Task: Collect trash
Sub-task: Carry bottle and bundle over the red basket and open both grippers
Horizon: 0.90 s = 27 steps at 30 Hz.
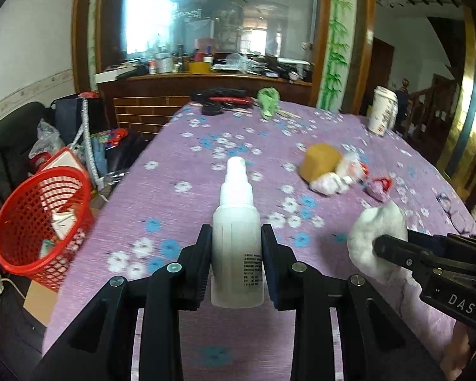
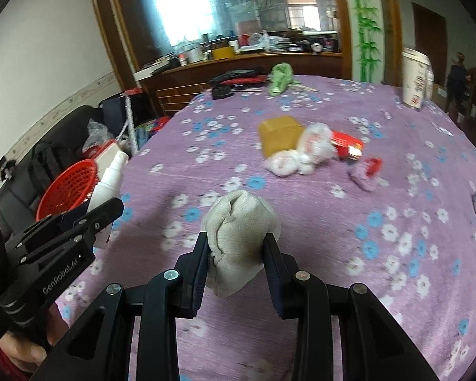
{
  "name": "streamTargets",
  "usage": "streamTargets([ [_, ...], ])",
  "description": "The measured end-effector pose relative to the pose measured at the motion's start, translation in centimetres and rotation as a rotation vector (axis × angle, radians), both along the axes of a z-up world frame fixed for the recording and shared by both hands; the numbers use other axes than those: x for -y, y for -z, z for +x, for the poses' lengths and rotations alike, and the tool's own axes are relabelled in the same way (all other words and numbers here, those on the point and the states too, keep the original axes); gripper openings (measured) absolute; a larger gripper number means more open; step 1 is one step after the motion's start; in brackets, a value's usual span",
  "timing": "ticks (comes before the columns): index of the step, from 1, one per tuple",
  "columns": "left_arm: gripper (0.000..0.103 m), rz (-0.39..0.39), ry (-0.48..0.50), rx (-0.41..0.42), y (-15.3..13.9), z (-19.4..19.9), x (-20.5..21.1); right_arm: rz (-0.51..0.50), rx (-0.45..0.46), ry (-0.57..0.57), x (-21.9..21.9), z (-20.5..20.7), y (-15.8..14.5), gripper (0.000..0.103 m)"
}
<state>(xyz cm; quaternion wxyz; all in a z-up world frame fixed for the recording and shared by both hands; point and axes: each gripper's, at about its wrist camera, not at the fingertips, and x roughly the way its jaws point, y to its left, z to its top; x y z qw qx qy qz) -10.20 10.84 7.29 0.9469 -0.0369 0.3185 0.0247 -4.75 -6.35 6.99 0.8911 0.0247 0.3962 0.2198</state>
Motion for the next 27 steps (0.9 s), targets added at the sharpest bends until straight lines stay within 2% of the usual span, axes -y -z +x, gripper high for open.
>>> streamTargets([
  [7,0.029,-0.034,-0.113,0.041,-1.8,-1.0,-6.0,0.008,-0.001,-0.123,-5.5,0.6,-2.1,0.036],
  [14,0.029,-0.053,-0.264,0.064,-2.8,-2.5,-13.8,0.015,0.006,-0.249,-12.3,1.4,-4.2,0.036],
  [22,0.029,-0.065,-0.406,0.05,-2.3,-3.8,-21.6,0.028,-0.005,-0.384,-20.7,2.3,-5.6,0.036],
  [27,0.029,-0.078,-0.444,0.018,-1.2,-3.7,-24.7,0.021,-0.013,-0.441,-25.7,2.5,-5.1,0.037],
])
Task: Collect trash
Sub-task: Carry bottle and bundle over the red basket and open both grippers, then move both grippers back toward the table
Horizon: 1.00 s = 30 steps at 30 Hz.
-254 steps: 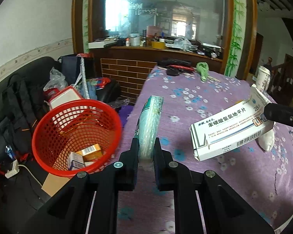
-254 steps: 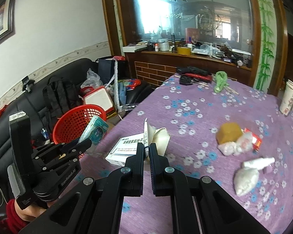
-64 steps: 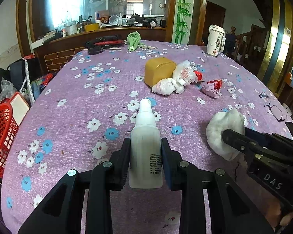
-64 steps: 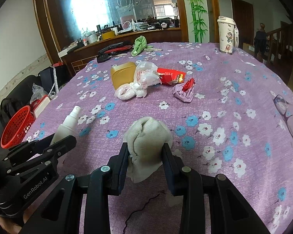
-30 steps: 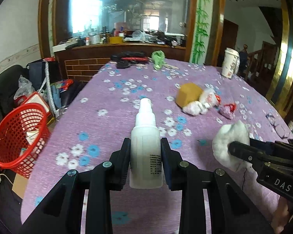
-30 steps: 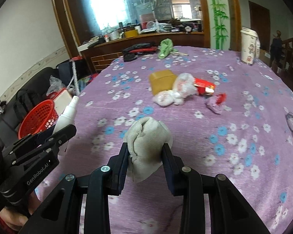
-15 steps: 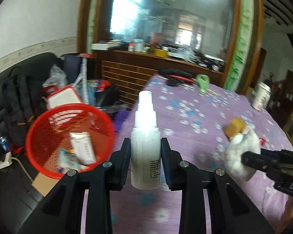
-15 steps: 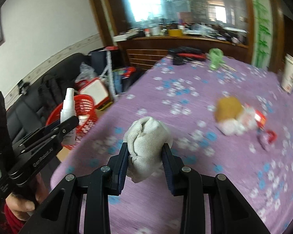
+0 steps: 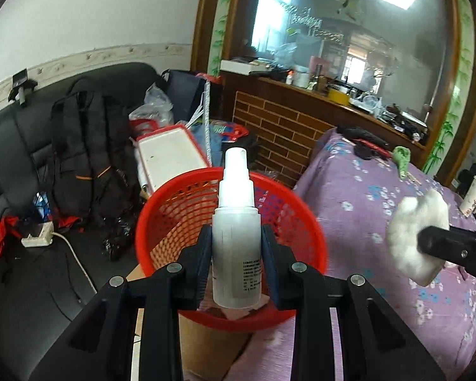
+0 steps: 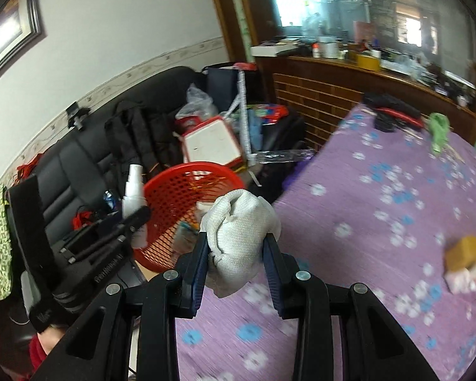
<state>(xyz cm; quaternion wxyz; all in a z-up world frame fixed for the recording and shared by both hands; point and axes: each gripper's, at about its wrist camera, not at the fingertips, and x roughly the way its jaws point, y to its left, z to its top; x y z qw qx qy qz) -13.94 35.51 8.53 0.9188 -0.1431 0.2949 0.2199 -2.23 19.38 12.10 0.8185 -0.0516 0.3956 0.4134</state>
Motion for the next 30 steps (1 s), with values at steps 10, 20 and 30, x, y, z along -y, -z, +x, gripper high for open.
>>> streamTargets([
  [10,0.063,0.01,-0.045,0.004,0.3,-0.2,-1.9,0.055,-0.058,-0.007,-4.0,2.4,1.4,0.055],
  [20,0.063,0.019,0.07,0.016,-0.3,0.7,3.2,0.049,-0.058,0.141,6.1,2.8,1.9,0.055],
  [30,0.064,0.067,0.319,-0.026,-0.4,4.4,15.2,0.09,-0.091,0.346,19.4,2.5,2.8,0.055],
])
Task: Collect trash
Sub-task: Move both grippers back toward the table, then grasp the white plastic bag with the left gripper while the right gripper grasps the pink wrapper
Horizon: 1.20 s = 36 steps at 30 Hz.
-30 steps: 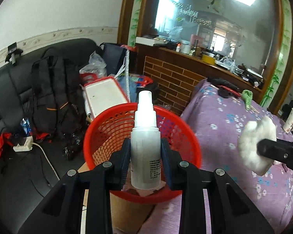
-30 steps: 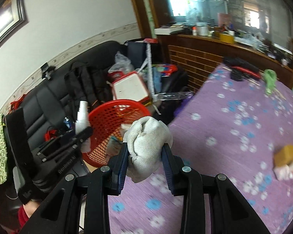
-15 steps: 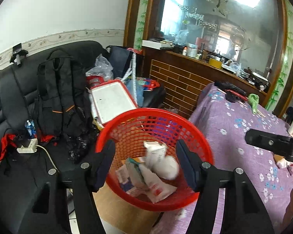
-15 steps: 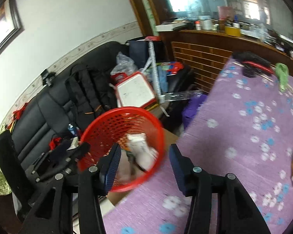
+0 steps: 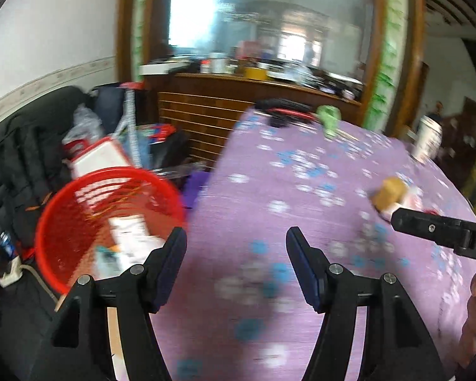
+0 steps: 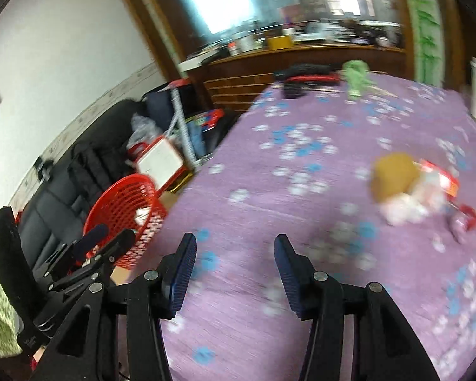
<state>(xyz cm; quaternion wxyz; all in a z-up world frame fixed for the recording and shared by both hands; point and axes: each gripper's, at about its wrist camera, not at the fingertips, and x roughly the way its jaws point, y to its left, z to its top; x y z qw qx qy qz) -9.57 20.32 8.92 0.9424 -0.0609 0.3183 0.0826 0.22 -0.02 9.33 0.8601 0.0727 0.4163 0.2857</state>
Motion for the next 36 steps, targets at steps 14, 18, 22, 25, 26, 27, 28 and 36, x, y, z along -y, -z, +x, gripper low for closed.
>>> streamTargets([
  [14,0.067,0.119,0.292,-0.036,-1.0,2.8,15.9,0.019,-0.041,0.405,19.9,1.2,1.2,0.055],
  [18,0.067,0.137,0.344,-0.055,-0.8,3.2,18.3,0.006,-0.057,0.47,22.8,2.3,1.8,0.054],
  [22,0.068,0.151,0.383,-0.075,-0.6,3.7,19.6,0.0,-0.088,0.501,24.4,4.0,2.6,0.054],
  [25,0.068,0.149,0.397,-0.098,-0.5,4.4,19.6,0.003,-0.116,0.505,25.3,5.6,3.5,0.054],
  [26,0.068,0.151,0.399,-0.105,-0.4,4.7,19.5,0.006,-0.13,0.502,25.6,6.2,3.9,0.054],
  [27,0.068,0.155,0.398,-0.11,-0.4,4.8,19.4,0.011,-0.138,0.5,25.9,6.5,4.3,0.054],
  [28,0.068,0.159,0.395,-0.114,-0.4,5.1,19.2,0.019,-0.149,0.495,26.0,7.0,4.7,0.054],
  [36,0.068,0.132,0.397,-0.165,0.2,7.8,18.8,0.069,-0.141,0.391,23.6,8.6,6.4,0.055],
])
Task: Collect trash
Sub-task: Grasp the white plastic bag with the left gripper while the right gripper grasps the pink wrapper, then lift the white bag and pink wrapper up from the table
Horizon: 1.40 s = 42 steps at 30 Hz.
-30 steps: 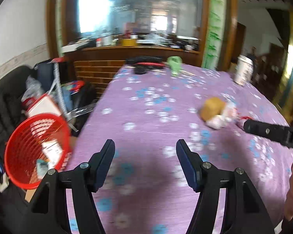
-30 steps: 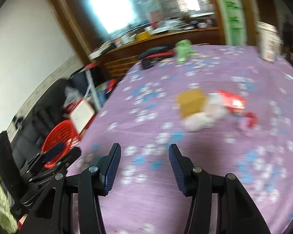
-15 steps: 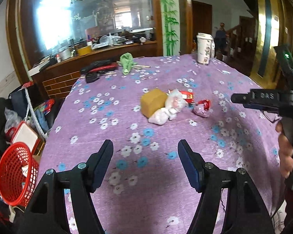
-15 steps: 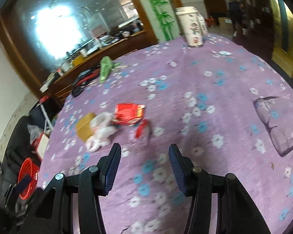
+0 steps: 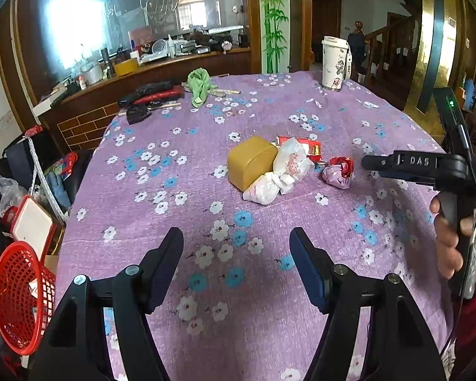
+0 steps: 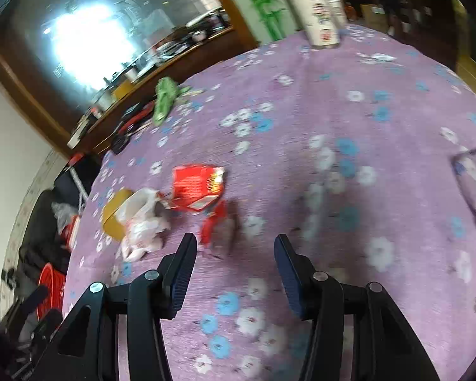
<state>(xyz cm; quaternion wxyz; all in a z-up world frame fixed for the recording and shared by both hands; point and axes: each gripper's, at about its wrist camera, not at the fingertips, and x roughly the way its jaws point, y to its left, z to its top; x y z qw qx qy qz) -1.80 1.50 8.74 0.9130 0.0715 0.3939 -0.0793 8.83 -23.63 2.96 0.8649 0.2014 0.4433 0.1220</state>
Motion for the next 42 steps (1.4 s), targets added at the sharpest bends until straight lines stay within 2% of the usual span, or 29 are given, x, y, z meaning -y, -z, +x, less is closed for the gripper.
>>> streamTargets([
  [4,0.068,0.009,0.026,-0.011,0.6,1.0,1.1,-0.032,0.04,-0.026,-1.6,0.9,0.9,0.054],
  [6,0.068,0.012,0.052,-0.019,0.9,1.6,1.9,-0.028,0.033,-0.058,-2.2,1.4,1.5,0.046],
  [8,0.068,0.017,0.086,-0.034,1.4,2.4,3.0,-0.041,0.036,-0.082,-2.8,1.5,1.9,0.023],
  [12,0.068,0.032,0.123,-0.046,2.3,4.0,4.7,-0.061,0.05,-0.093,-2.9,1.0,1.9,0.015],
  [17,0.067,0.06,0.14,-0.059,3.5,6.9,7.0,-0.05,0.092,-0.028,-0.9,0.0,1.0,0.014],
  [19,0.059,0.076,0.133,-0.07,4.1,8.0,7.4,-0.046,0.099,-0.014,-0.4,-0.2,0.8,0.014],
  [21,0.044,0.084,0.14,-0.103,4.8,9.3,8.1,-0.041,0.105,-0.006,-0.2,-0.2,0.6,0.014],
  [31,0.043,0.091,0.103,-0.108,6.6,12.8,9.1,-0.052,0.138,-0.018,-0.3,-0.4,-0.2,0.014],
  [33,0.035,0.089,0.088,-0.101,6.6,13.0,9.0,-0.061,0.143,-0.026,-0.5,-0.5,-0.3,0.014],
  [35,0.028,0.069,0.073,-0.099,6.8,13.1,8.5,-0.065,0.149,-0.035,-0.7,-0.5,-0.3,0.014],
  [39,0.027,0.0,0.045,-0.087,6.3,12.3,7.3,-0.083,0.169,-0.051,-1.2,-0.9,-0.5,0.014],
  [42,0.027,-0.044,0.036,-0.049,5.3,10.5,6.5,-0.101,0.191,-0.072,-1.9,-1.2,-0.9,0.014],
])
